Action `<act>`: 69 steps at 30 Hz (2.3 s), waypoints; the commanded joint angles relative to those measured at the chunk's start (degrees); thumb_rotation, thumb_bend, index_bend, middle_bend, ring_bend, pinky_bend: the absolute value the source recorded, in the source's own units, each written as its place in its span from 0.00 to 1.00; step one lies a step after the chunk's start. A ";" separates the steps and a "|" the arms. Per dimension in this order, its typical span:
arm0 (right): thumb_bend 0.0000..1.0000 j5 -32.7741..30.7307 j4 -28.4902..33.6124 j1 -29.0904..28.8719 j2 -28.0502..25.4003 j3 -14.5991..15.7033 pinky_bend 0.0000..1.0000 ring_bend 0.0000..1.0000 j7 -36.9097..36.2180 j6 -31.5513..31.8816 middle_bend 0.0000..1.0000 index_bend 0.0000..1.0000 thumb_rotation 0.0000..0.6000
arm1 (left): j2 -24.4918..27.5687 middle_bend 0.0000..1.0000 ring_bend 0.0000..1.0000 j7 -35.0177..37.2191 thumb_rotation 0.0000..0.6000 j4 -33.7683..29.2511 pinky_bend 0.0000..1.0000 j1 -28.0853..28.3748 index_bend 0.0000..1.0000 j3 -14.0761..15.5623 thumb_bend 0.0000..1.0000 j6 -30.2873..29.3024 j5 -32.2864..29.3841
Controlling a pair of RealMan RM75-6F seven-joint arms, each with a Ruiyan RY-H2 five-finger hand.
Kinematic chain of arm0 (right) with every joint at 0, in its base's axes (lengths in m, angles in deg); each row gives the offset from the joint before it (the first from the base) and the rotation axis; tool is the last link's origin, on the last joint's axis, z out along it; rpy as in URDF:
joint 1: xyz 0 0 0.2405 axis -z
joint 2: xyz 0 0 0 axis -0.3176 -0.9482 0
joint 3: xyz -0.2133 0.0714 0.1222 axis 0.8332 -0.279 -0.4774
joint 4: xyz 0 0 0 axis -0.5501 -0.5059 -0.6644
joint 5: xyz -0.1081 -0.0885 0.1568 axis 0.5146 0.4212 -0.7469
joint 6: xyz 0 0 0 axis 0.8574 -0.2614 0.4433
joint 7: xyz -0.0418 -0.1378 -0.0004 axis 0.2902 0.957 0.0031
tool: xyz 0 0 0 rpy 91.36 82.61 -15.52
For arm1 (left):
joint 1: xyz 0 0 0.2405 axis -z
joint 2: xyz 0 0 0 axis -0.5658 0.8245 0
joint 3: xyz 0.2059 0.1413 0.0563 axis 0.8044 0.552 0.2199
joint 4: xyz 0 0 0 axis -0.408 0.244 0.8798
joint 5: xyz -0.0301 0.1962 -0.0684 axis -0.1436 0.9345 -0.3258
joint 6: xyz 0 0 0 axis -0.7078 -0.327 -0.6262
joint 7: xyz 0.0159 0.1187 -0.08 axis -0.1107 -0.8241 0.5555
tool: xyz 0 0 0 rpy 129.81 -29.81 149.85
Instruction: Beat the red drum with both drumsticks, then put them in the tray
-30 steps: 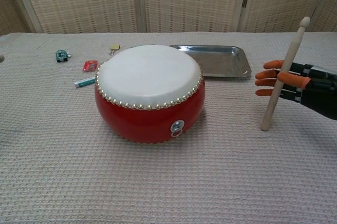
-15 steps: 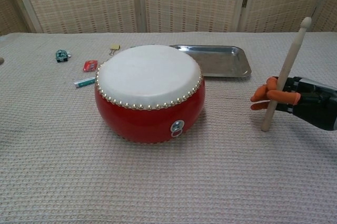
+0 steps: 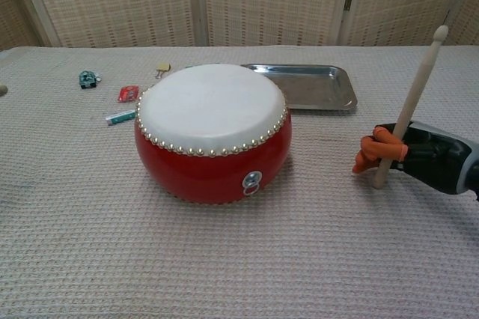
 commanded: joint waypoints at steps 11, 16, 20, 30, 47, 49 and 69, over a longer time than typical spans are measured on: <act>0.44 -0.85 -0.21 -0.60 2.49 -0.73 0.71 0.87 7.01 -0.11 0.98 1.00 1.00 | -0.51 1.00 1.00 0.67 1.00 1.05 1.00 0.04 1.00 0.08 0.70 0.18 -0.13; 0.70 -0.72 0.05 -1.03 2.34 -1.35 0.89 0.97 11.75 0.86 1.00 1.00 1.00 | -0.79 1.00 1.00 0.95 1.00 1.50 1.00 0.17 1.00 0.03 0.70 0.40 -0.25; 0.89 -0.62 -0.04 -1.70 2.10 -2.41 0.99 1.00 22.22 1.90 1.00 1.00 1.00 | -0.80 1.00 1.00 0.72 1.00 1.96 1.00 0.72 1.00 0.29 0.70 1.25 0.15; 1.00 -0.33 16.78 -6.34 -10.60 -3.10 1.00 1.00 59.64 -4.37 1.00 1.00 1.00 | -0.52 1.00 1.00 0.04 1.00 2.59 1.00 2.63 1.00 0.06 0.70 2.67 1.09; 1.00 -21.31 46.70 -17.63 -34.98 -13.89 1.00 1.00 100.50 -21.83 1.00 1.00 1.00 | 0.97 1.00 1.00 -5.71 1.00 -2.69 1.00 11.50 1.00 -2.81 0.70 9.79 2.81; 1.00 -24.35 46.49 -19.31 -34.91 -14.38 1.00 1.00 104.11 -23.08 1.00 1.00 1.00 | 1.02 1.00 1.00 -6.91 1.00 -3.68 1.00 12.78 1.00 -3.40 0.70 11.16 2.53; 1.00 -49.27 37.40 -31.85 -21.89 -9.06 1.00 1.00 129.43 -21.68 1.00 1.00 1.00 | -2.46 1.00 1.00 -26.91 1.00 -8.82 1.00 24.97 1.00 -12.41 0.70 29.53 -20.50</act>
